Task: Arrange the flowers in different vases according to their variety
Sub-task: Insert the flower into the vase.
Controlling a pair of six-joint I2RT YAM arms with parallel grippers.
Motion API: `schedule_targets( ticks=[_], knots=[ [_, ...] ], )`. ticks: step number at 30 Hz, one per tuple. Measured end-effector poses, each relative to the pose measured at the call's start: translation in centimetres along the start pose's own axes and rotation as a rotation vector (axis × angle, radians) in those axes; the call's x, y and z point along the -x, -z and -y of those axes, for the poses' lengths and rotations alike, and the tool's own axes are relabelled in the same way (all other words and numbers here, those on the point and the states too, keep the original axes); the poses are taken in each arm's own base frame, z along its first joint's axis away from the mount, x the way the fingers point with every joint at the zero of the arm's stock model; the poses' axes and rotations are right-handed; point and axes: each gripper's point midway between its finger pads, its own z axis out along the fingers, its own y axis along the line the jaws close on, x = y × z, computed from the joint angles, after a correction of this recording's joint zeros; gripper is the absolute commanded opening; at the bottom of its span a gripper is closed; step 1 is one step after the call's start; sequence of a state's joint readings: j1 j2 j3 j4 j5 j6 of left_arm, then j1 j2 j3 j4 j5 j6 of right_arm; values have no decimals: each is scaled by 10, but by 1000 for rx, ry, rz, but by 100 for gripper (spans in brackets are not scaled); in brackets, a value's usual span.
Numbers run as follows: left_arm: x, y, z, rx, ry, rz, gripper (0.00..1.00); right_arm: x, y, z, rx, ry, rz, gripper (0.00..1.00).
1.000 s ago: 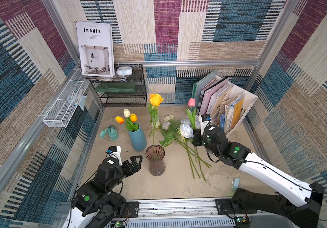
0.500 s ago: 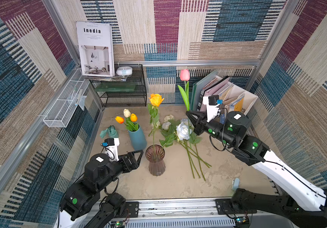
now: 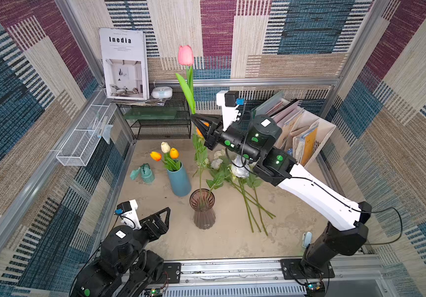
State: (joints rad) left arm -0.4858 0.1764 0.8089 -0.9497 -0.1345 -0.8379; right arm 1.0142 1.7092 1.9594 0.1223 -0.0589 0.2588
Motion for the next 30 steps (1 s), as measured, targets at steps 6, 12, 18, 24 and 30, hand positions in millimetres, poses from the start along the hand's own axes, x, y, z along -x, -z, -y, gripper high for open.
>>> schedule_targets(
  ticks=[6,12,18,24,30],
  knots=[
    [1,4,0,-13,2,12,97,-66,-41,-11,7,113,-16,0],
    [6,16,1,-37,8,48,97,-140,-59,-1,-18,233,-21,0],
    [5,21,-3,-36,9,55,97,-171,-74,13,-56,315,38,0],
    [5,23,-3,-43,10,62,97,-183,-83,25,-109,380,92,0],
    [5,23,-5,-37,9,65,97,-198,-85,37,-158,409,98,0]
  ],
)
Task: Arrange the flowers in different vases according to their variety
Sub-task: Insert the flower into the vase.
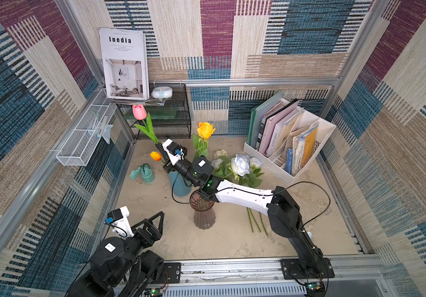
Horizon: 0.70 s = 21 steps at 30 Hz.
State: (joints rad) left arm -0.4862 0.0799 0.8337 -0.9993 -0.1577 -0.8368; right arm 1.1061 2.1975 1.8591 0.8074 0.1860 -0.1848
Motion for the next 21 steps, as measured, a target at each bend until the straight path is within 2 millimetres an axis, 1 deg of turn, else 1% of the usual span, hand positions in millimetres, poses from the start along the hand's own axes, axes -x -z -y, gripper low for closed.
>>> schedule_targets(
  ticks=[3,4,5,6,7,8,10,12,13,15,21],
  knots=[
    [-1,0,-1,4,-1,-3,97,-17,8,2,-20,5,-23,0],
    [-1,0,-1,5,-2,-3,97,-25,12,1,-18,3,-36,2],
    [-1,-1,-2,7,-2,-4,97,-32,16,1,-21,0,-53,13],
    [-2,-1,-2,8,-2,-5,97,-37,20,1,-22,-4,-66,22],
    [-2,-2,-3,10,-3,-7,97,-41,24,2,-24,-11,-75,27],
    [-3,-3,-4,14,-3,-9,97,-42,26,1,-23,-17,-79,35],
    [-5,-5,-5,24,-6,-18,97,-37,30,3,-23,-33,-75,48],
    [-7,-9,-6,37,-8,-31,98,-26,32,5,-24,-55,-65,51],
    [-8,-10,-6,44,-11,-37,98,-18,32,6,-23,-69,-59,53],
    [-9,-14,-7,59,-17,-54,98,2,32,6,-13,-96,-40,54],
    [-14,-19,-5,62,-23,-91,98,85,22,11,46,-212,-21,56]
  ],
)
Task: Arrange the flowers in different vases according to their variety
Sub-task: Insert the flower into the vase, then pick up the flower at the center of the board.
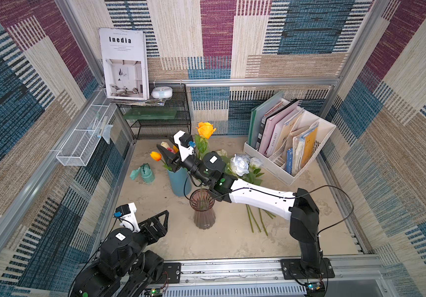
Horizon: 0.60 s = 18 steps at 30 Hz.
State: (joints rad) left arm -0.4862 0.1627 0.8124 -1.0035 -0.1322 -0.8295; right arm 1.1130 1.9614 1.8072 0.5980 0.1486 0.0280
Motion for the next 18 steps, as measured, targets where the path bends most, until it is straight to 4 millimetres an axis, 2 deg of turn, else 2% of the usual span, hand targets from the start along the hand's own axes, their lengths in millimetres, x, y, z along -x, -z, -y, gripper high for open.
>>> schedule_targets(
  ticks=[3,6,9,12,18],
  knots=[
    [-2,-3,1,4,-5,-19,98,26,9,-7,44,-55,-49,56],
    [-8,-9,6,-5,-11,-65,99,32,29,-11,77,-93,-148,56],
    [-10,-15,7,2,-14,-83,99,34,62,-9,81,-125,-248,55],
    [-13,-21,9,16,-31,-117,99,35,104,8,36,-155,-323,55],
    [-6,-33,2,103,-70,-110,99,34,191,73,-162,-203,-375,52]
  ],
)
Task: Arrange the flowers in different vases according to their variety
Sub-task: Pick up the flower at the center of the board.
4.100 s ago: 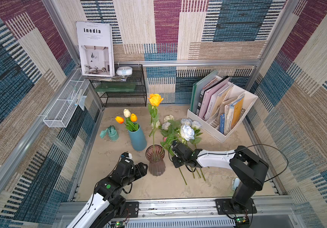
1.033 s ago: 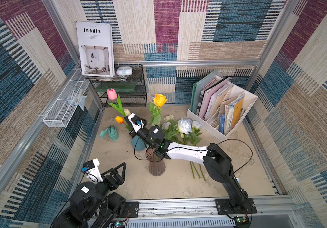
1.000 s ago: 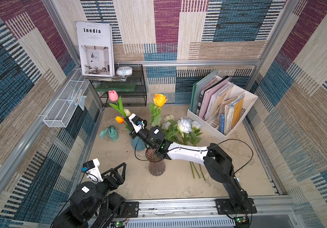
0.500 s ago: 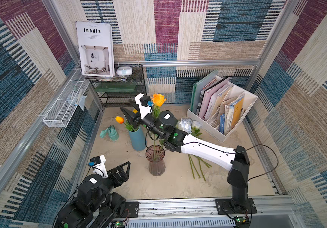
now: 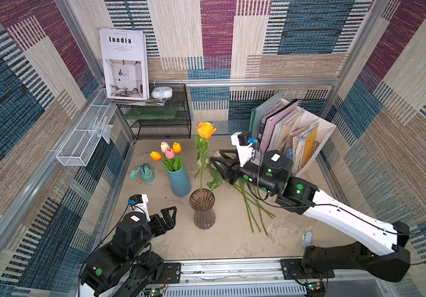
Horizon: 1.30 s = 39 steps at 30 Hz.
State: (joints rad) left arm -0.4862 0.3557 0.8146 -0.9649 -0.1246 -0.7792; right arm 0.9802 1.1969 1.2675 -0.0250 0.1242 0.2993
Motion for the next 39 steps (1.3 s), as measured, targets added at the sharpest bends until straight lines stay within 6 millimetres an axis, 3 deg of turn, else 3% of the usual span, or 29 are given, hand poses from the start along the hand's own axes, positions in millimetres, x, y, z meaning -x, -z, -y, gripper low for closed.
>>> schedule_targets(
  ticks=[3,6,16,28,39],
  knots=[
    [-2,-9,-4,23,-3,-1,99,-11,29,49,-118,-50,0,51],
    [-8,-20,-10,46,-1,-15,98,-34,45,94,-234,-93,-31,50],
    [-33,-44,-31,100,43,-60,98,-178,44,204,-487,-242,-417,43],
    [-44,-55,-40,122,63,-79,98,-278,50,257,-595,-327,-694,41],
    [-46,-56,-38,109,63,-87,98,-328,43,268,-577,-359,-842,36]
  ],
)
